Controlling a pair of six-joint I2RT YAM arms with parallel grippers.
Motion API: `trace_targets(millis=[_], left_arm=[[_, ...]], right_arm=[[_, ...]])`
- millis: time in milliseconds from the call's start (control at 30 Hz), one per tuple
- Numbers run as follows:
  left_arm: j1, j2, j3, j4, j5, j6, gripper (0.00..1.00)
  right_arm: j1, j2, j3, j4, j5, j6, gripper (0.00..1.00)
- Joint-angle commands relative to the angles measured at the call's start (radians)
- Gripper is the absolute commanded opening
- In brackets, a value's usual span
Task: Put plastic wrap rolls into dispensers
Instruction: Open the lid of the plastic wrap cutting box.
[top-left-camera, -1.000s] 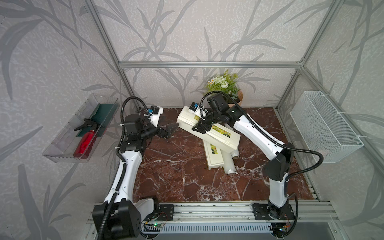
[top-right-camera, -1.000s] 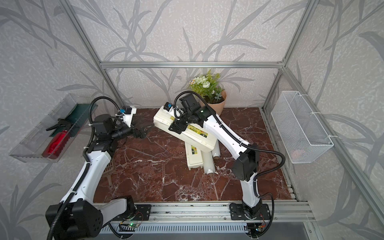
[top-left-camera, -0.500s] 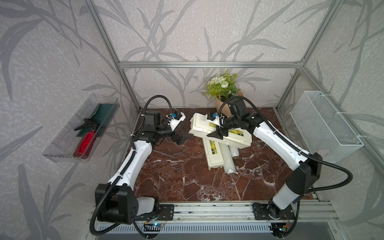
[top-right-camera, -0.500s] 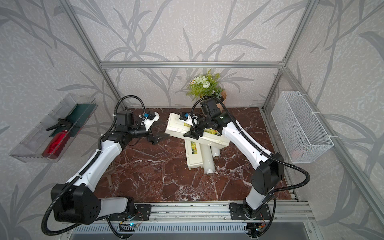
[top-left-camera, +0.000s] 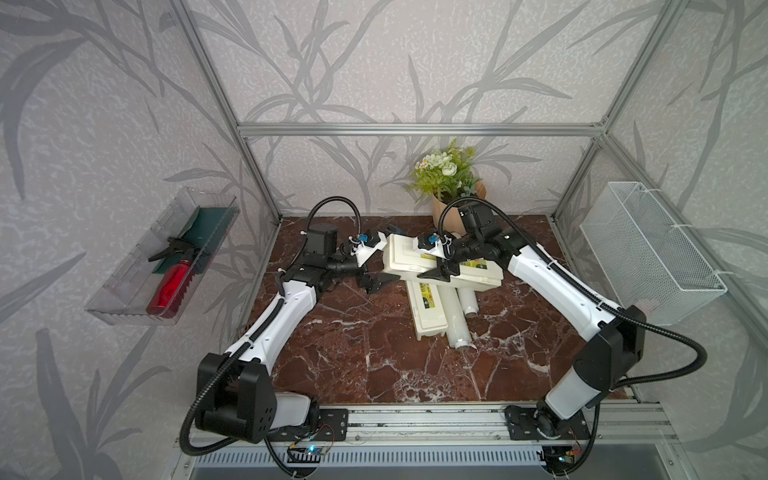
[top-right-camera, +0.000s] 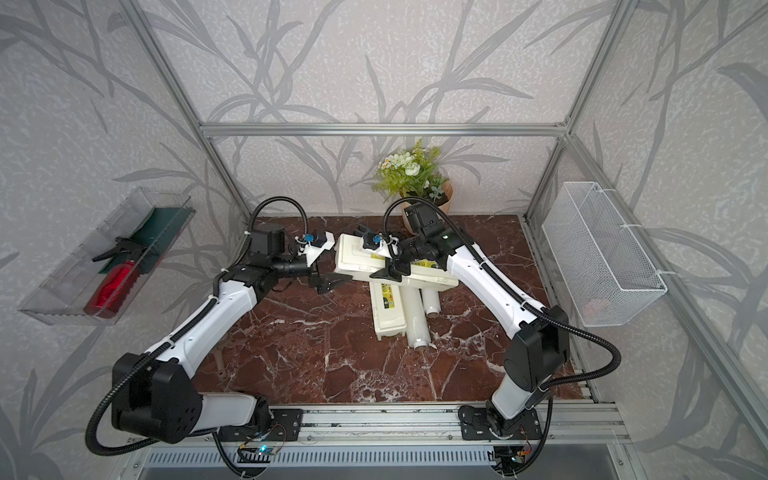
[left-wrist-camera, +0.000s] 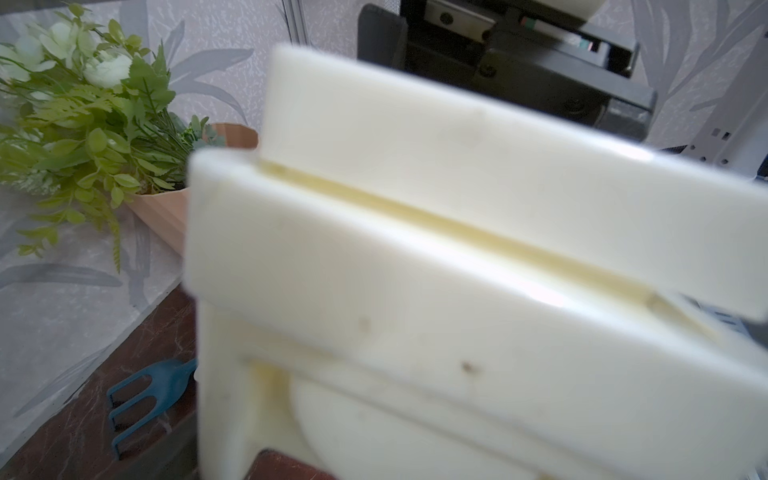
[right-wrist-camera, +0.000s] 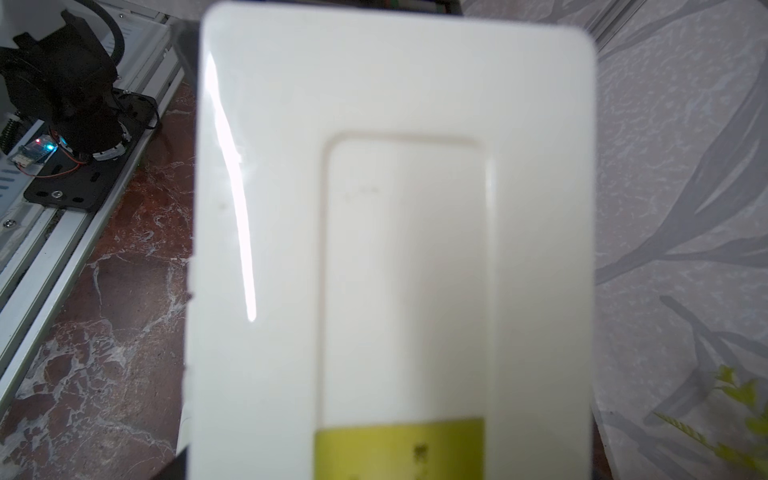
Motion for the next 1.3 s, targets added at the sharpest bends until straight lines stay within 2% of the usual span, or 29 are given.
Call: trace_targets(millis=[0,233,333,400,500,633,733,967,1100,1267], left_arm=[[-0.006,-0.010,-0.011,0.147,-0.025,0.030,0.99],[-0.037,-0.026,-0.010,0.116,-0.009,0.063,0.99],[-0.054,-0.026,-0.009,0.111,0.003,0.064,0.94],[-0.062,-0.026,-0.010,0.109,0.014,0.060,0.86],[-0.063,-0.026,-0.011,0.116,0.028,0.046,0.64],[-0.062,-0.031,-0.027,0.155,0.040,-0.003,0.51],[-0.062,-0.034,-0.047,0.213,0.045,-0.061,0.48],[-0.063,-0.032,-0.068,0.295,0.047,-0.129,0.45],[-0.062,-0.034,-0.049,0.235,0.055,-0.078,0.43],[-0.068,-0.049,-0.014,0.061,0.046,0.064,0.40]], right_arm=[[0.025,-0.044,-0.012,-0.073,-0.124,-0.035,0.79],[0.025,-0.044,-0.018,-0.091,-0.122,-0.034,0.80],[0.028,-0.044,-0.012,-0.097,-0.126,-0.029,0.80],[0.027,-0.045,-0.011,-0.099,-0.126,-0.024,0.82],[0.028,-0.052,-0.019,-0.086,-0.116,-0.012,0.87],[0.029,-0.074,-0.048,-0.047,-0.094,0.017,0.95],[0.028,-0.093,-0.074,-0.009,-0.084,0.051,1.00],[0.031,-0.124,-0.111,0.011,-0.074,0.074,1.00],[0.027,-0.118,-0.096,-0.009,-0.095,0.073,0.99],[0.007,-0.079,-0.030,-0.065,-0.194,0.111,0.93]])
